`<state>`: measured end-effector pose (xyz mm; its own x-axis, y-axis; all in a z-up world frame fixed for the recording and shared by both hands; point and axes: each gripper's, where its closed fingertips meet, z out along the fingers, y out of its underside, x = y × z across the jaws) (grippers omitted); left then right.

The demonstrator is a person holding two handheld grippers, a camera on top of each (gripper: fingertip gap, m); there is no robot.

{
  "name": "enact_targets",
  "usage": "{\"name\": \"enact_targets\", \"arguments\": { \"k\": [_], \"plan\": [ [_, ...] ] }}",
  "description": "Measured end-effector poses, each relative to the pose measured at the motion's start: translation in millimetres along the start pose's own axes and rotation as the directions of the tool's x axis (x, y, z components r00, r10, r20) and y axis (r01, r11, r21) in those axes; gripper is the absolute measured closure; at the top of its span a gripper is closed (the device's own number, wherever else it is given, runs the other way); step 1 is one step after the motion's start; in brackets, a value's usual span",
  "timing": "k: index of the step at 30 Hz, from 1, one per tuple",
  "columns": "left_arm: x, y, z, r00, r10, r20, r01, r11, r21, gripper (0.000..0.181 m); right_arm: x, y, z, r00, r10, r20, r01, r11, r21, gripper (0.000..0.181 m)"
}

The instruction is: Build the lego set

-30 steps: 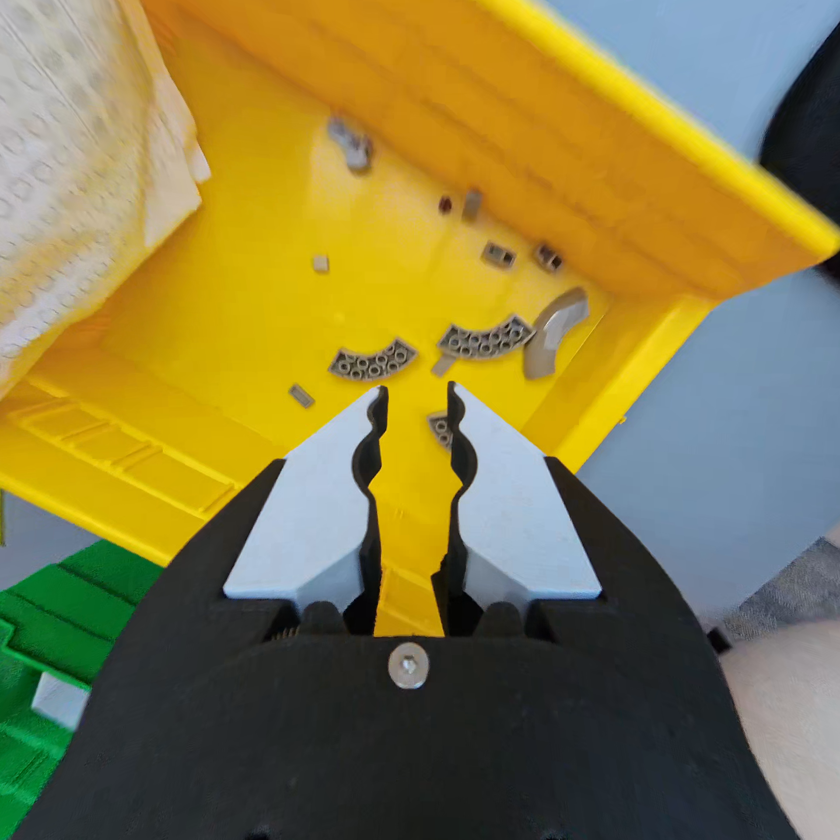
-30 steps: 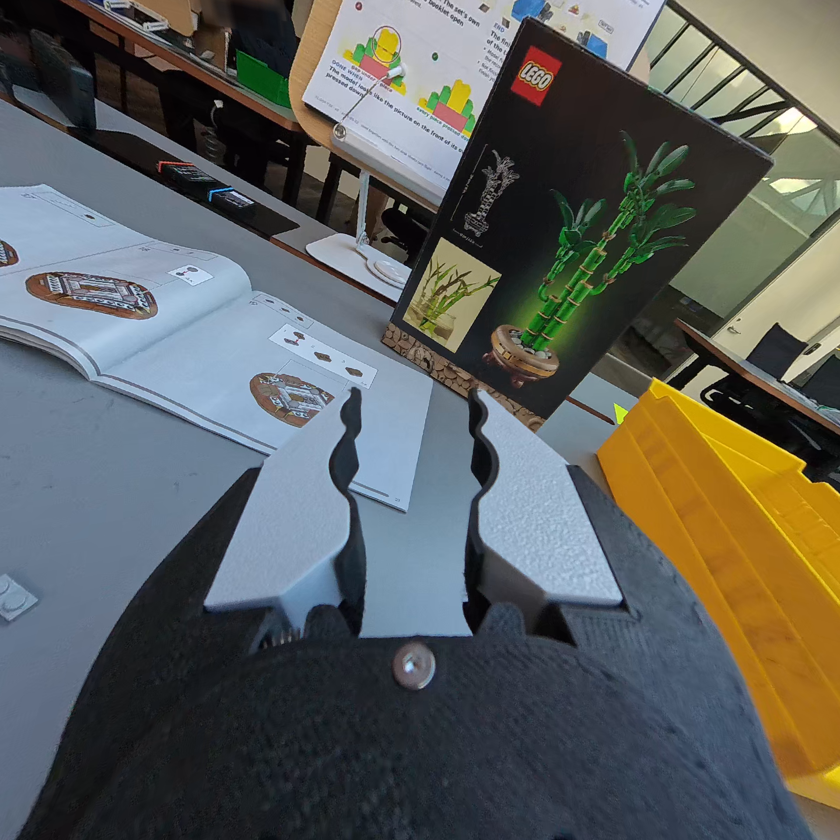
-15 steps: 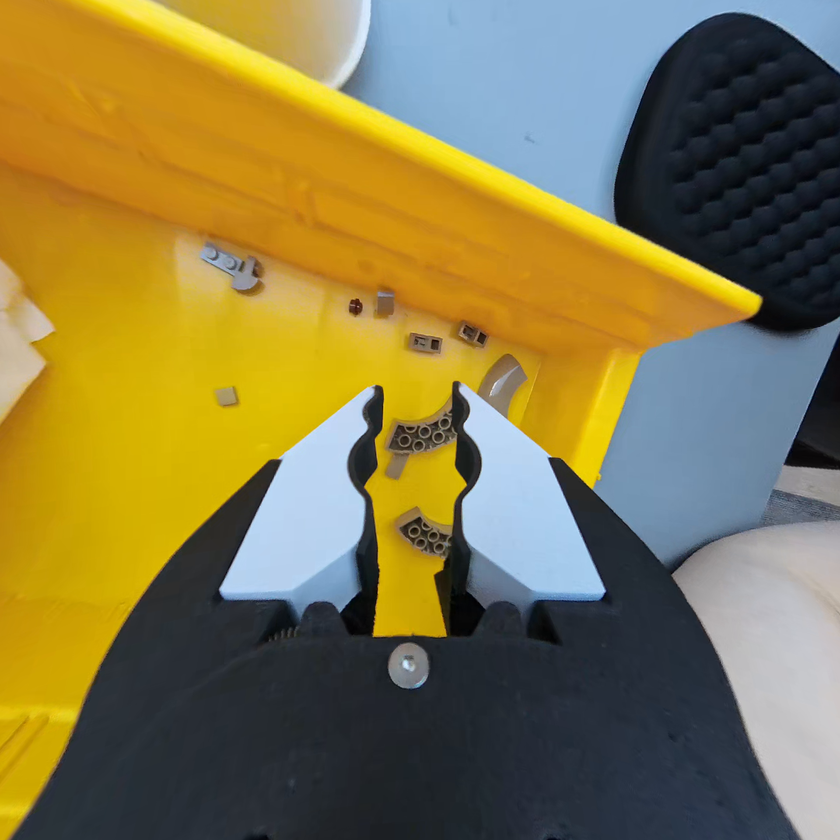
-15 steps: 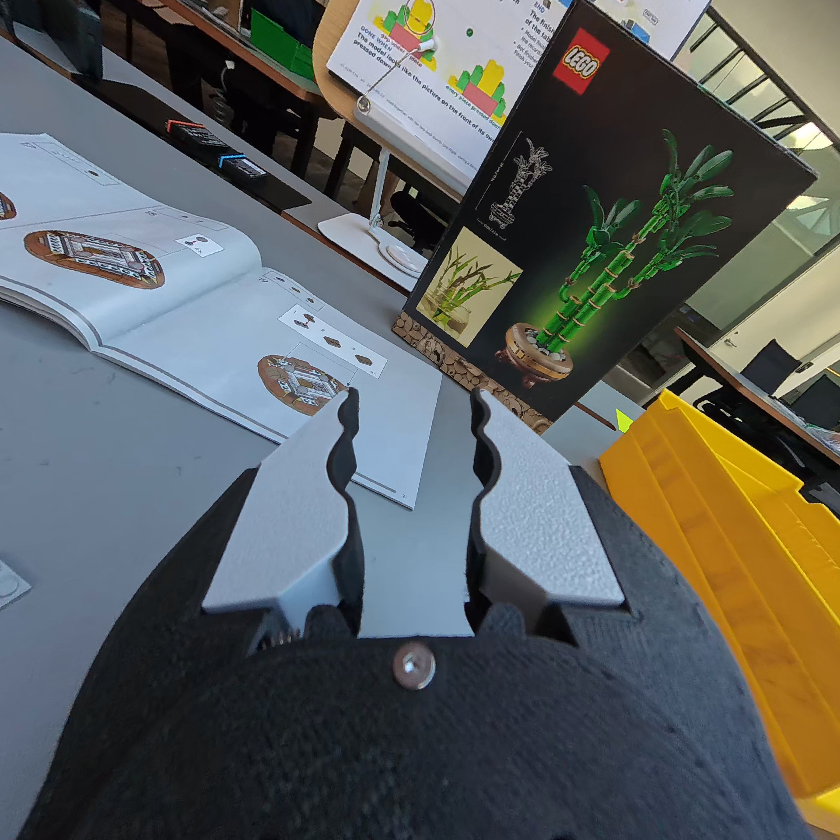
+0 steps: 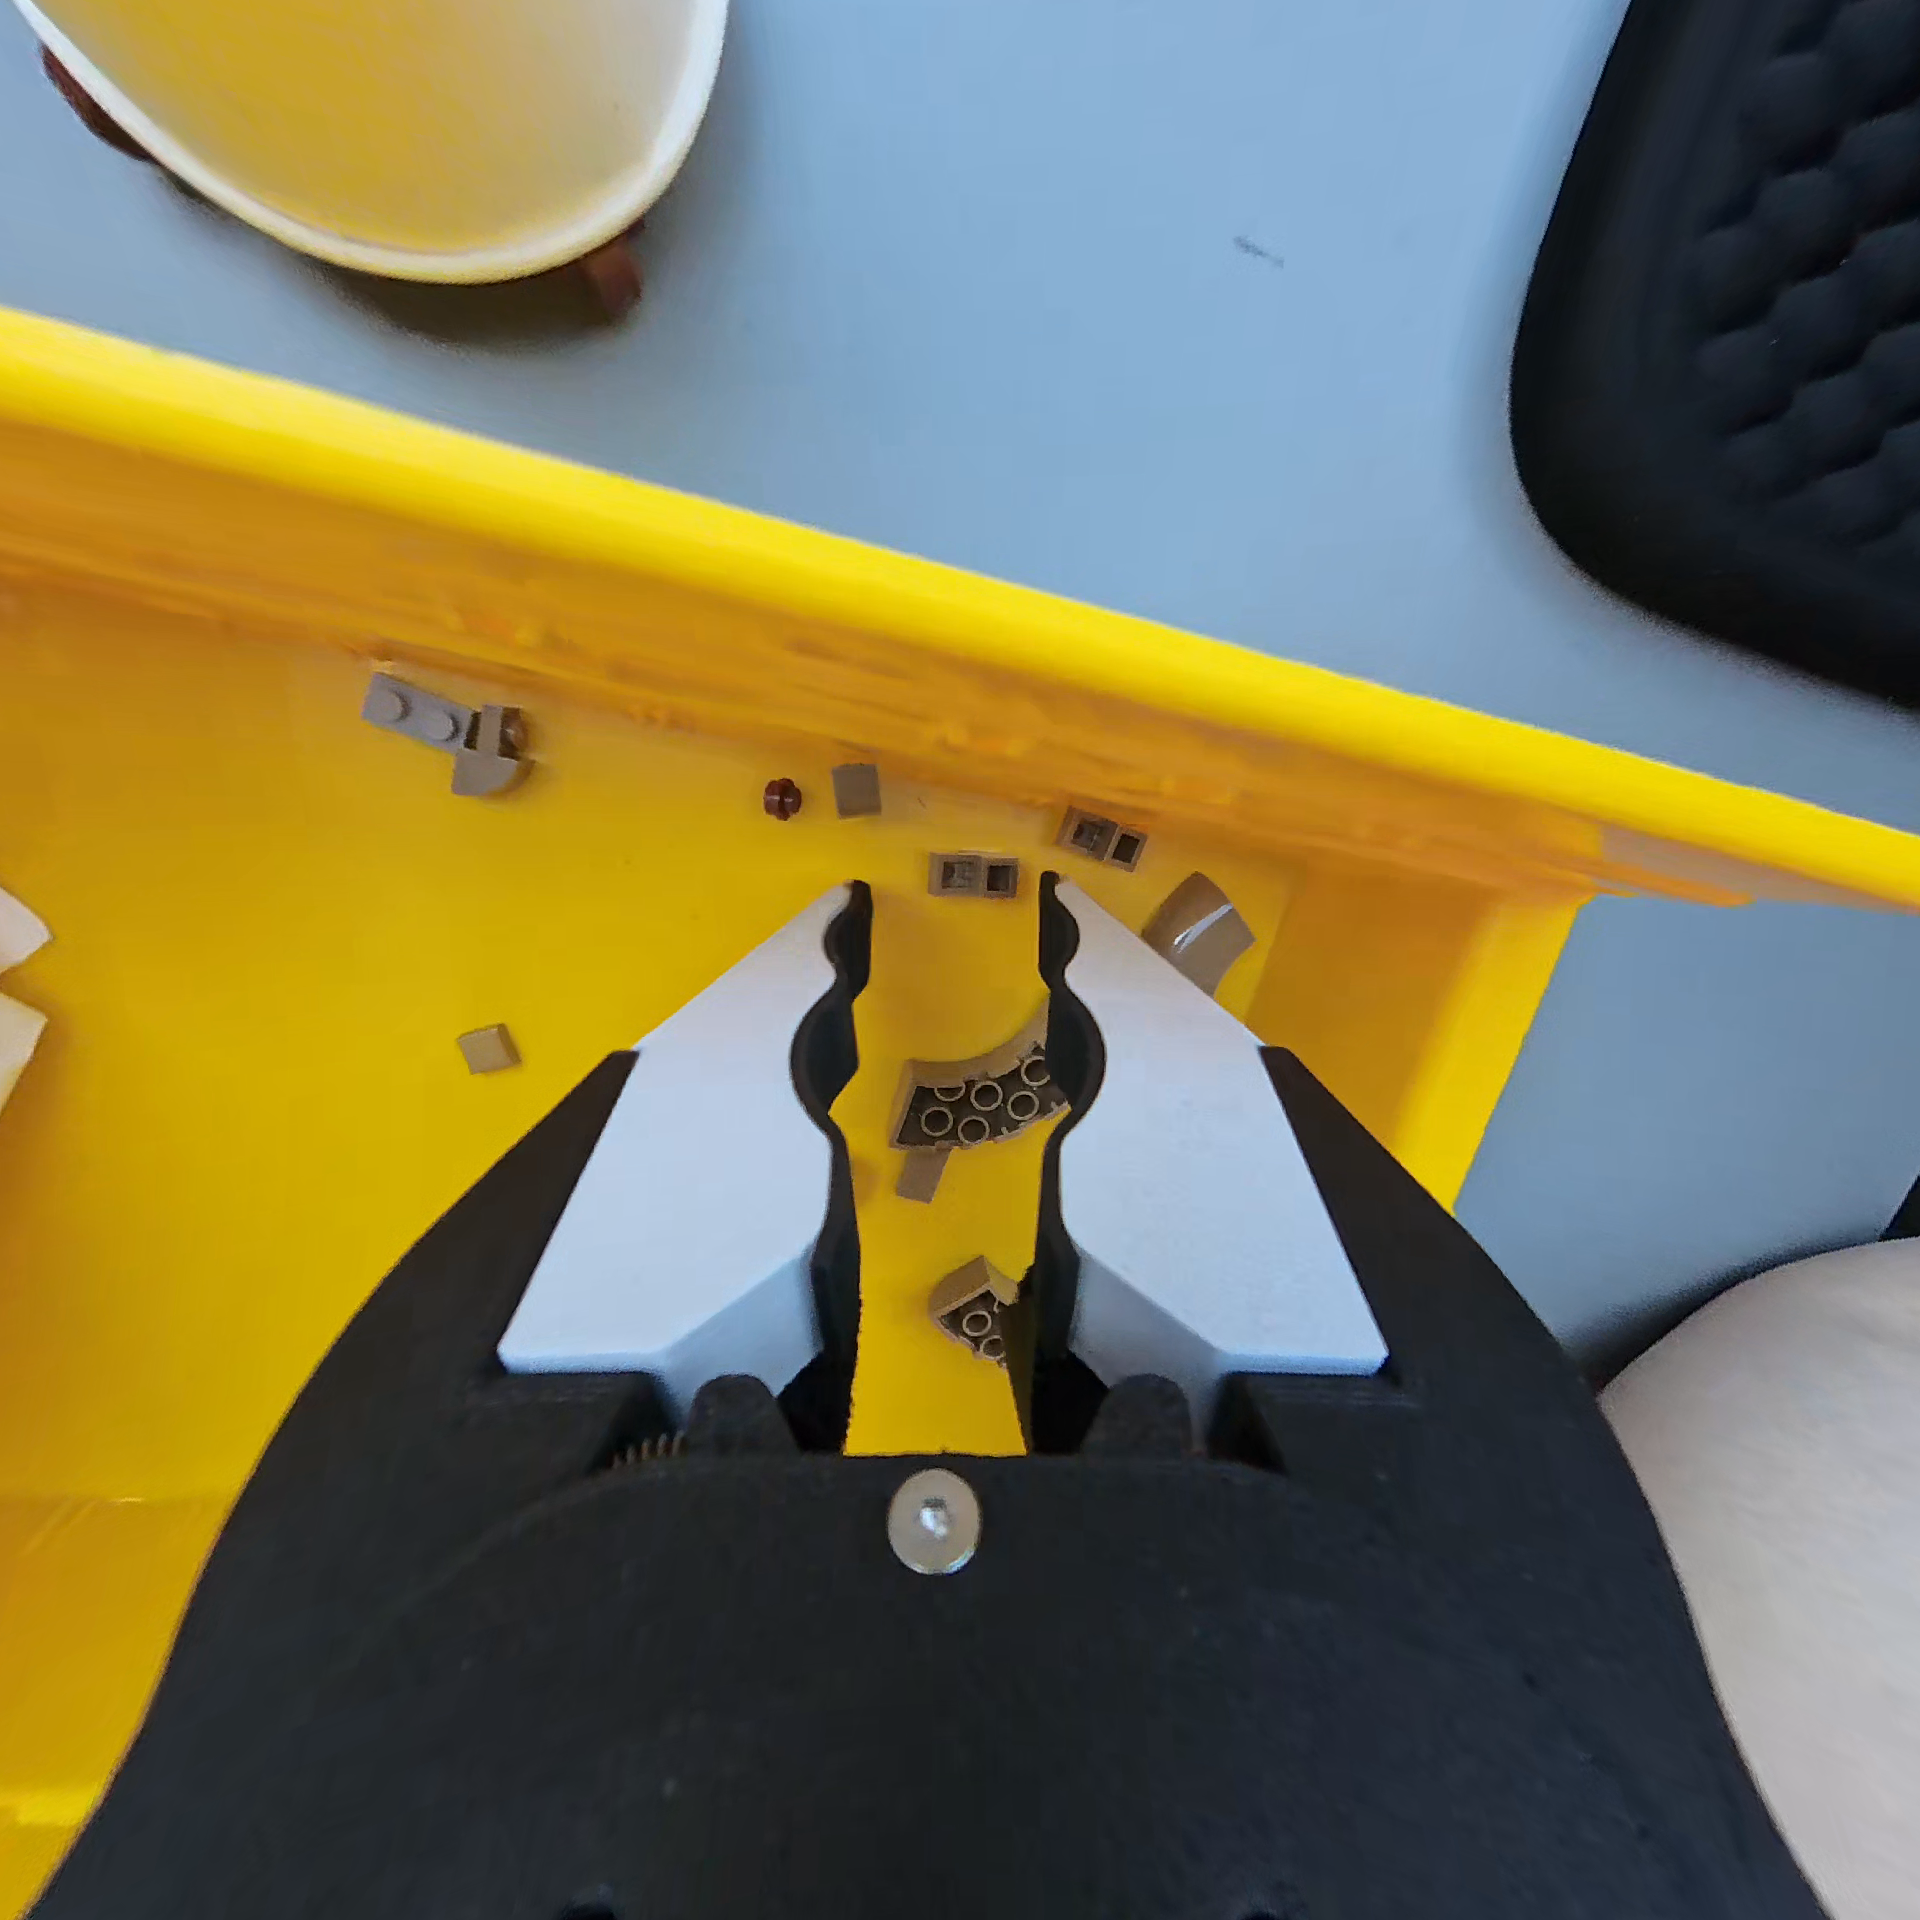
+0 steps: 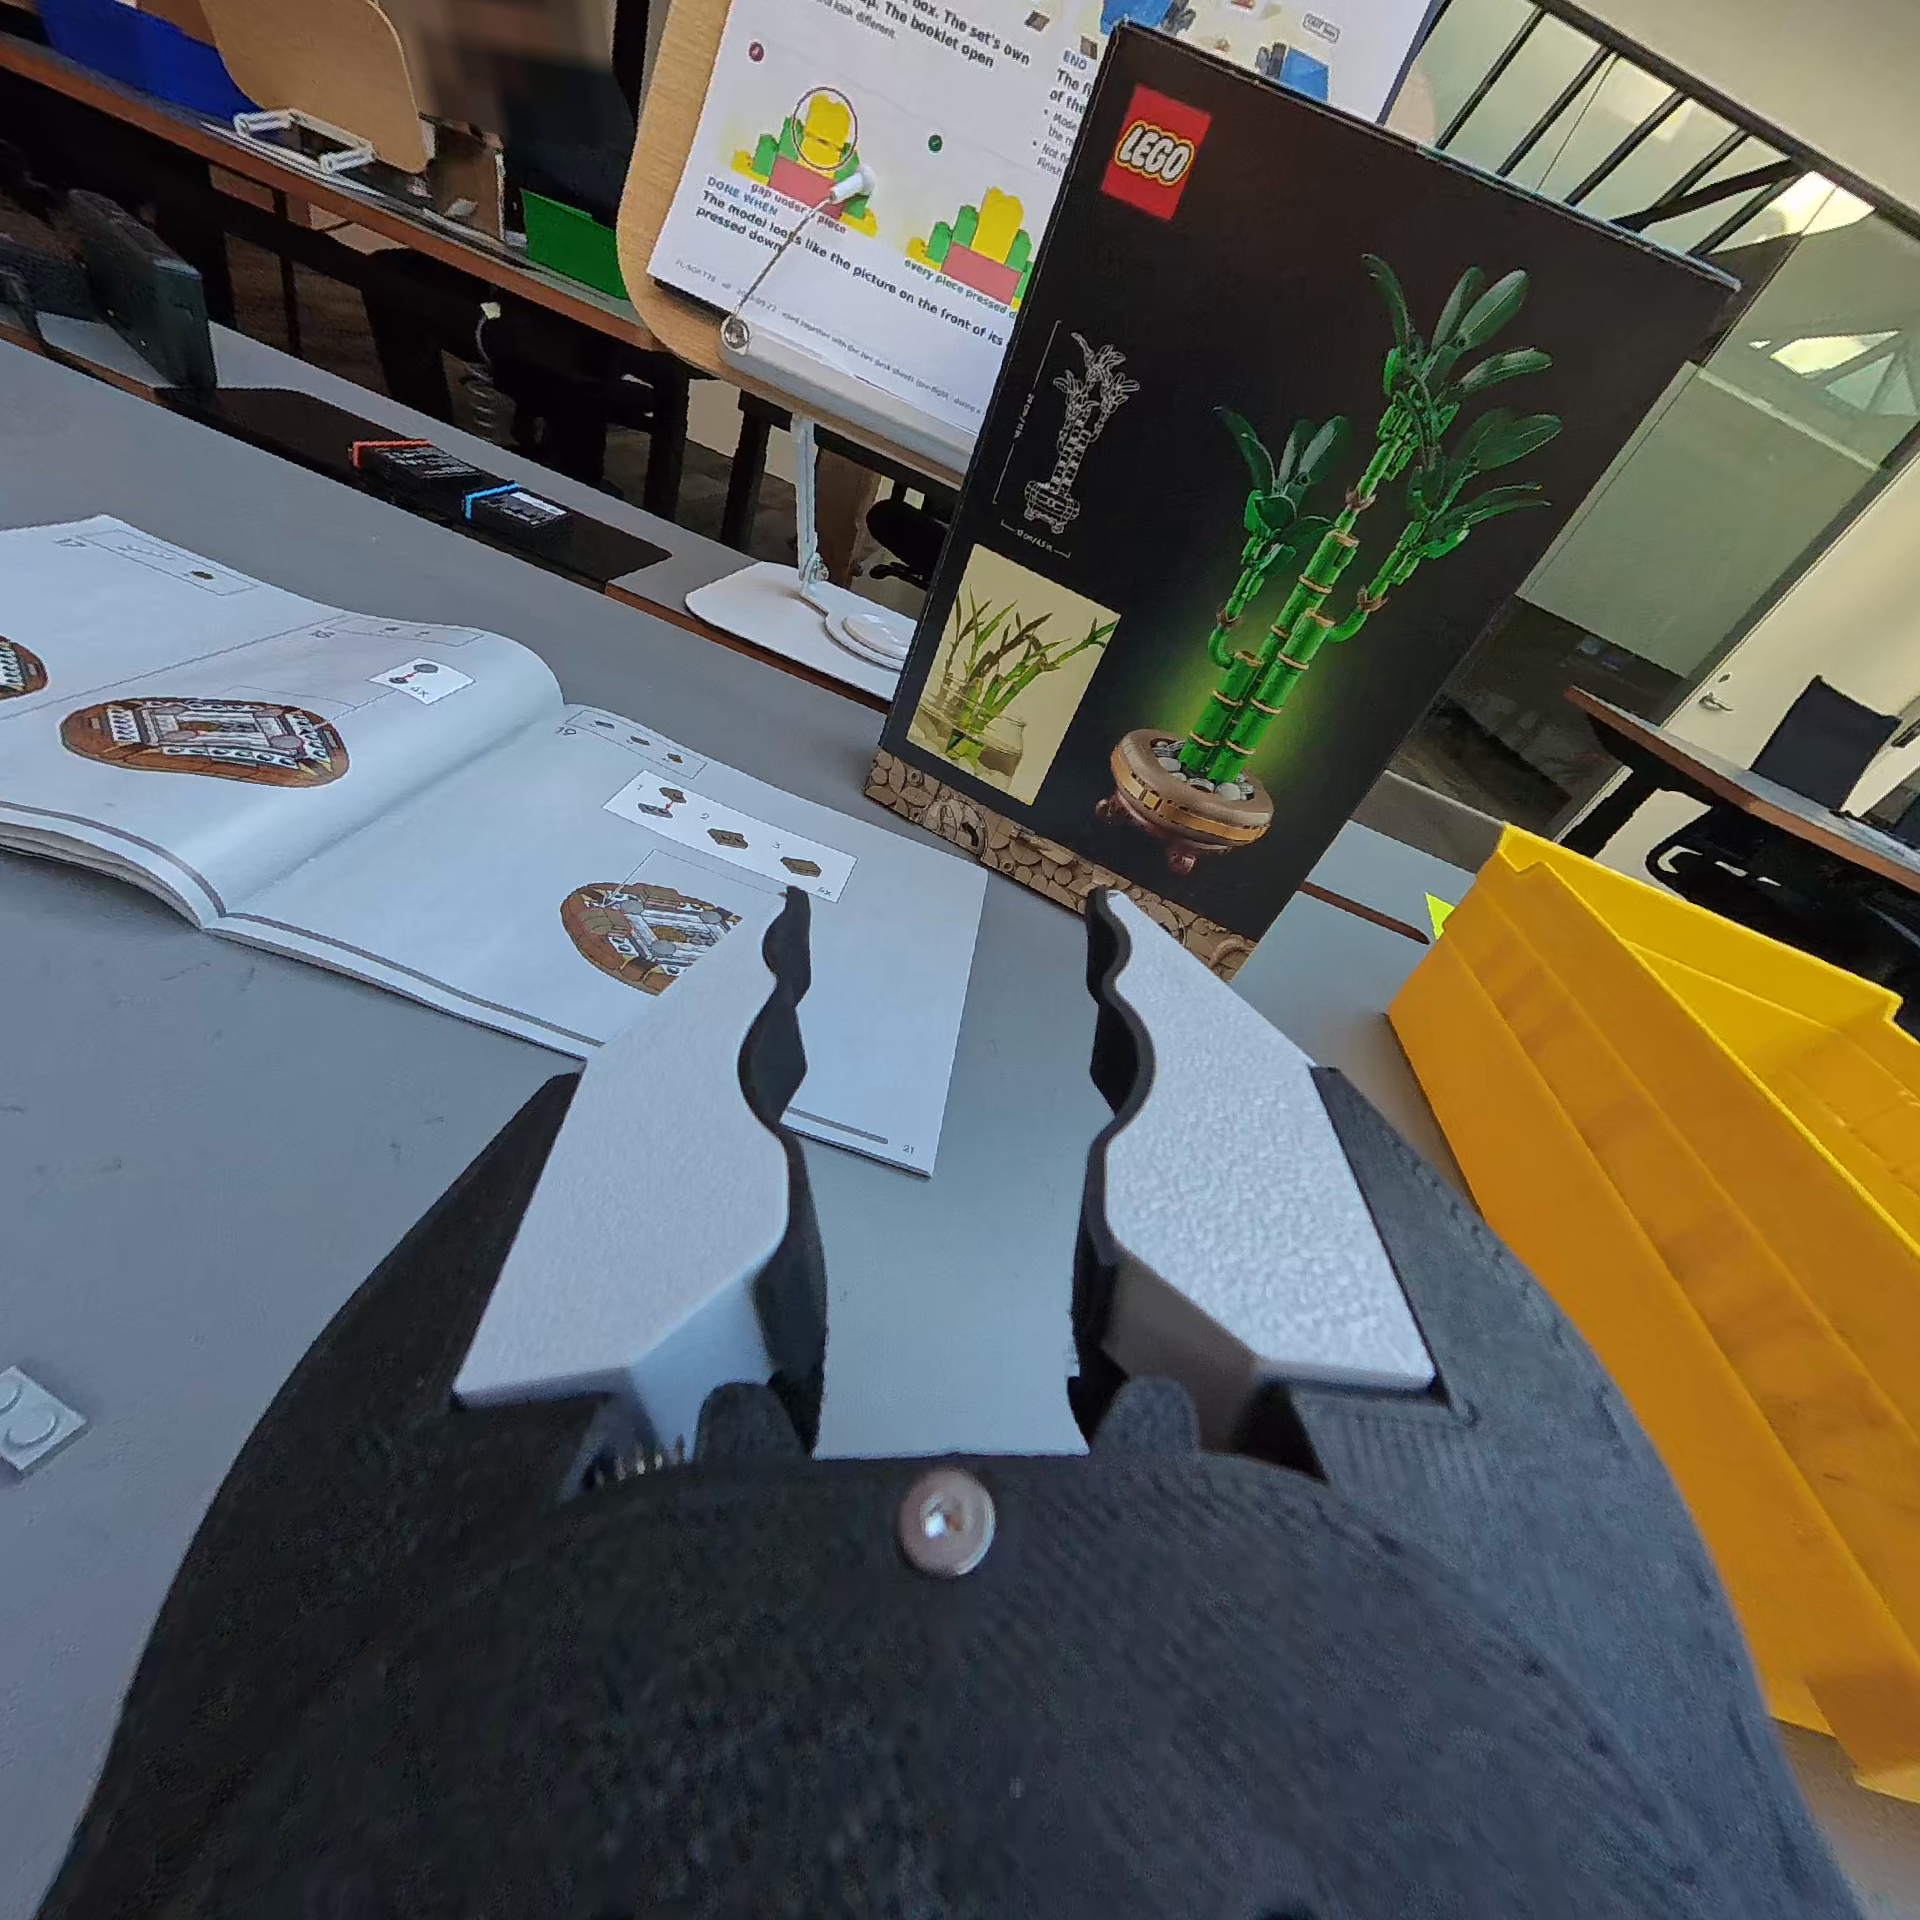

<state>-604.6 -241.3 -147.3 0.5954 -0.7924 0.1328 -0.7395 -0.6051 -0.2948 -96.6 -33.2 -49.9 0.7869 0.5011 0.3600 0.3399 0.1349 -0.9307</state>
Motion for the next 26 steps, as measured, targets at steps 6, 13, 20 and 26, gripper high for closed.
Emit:
{"name": "enact_targets", "arguments": {
  "k": [6,13,20,26],
  "plan": [
    [-1.7,-5.3,4.6,0.999,0.040,0.009,-0.041,0.999,0.026,0.166,0.4,0.0,0.0,1.000,0.005,-0.001,-0.005,1.000,0.000,0.129],
    [3.4,4.7,0.3,0.999,0.045,-0.024,-0.045,0.999,0.006,0.166,0.8,-0.8,-0.2,1.000,0.014,-0.001,-0.014,1.000,0.003,0.129],
    [7.0,-40.2,-78.5,0.990,-0.118,-0.072,0.137,0.919,0.371,0.166,-6.8,-4.7,0.2,0.999,-0.042,0.016,0.042,0.999,0.011,0.129],
    [75.2,-157.3,-181.5,0.948,0.077,-0.309,0.233,0.493,0.838,0.166,-76.7,-79.5,-11.7,0.967,-0.076,0.241,0.033,0.983,0.178,0.131]
  ]
}}
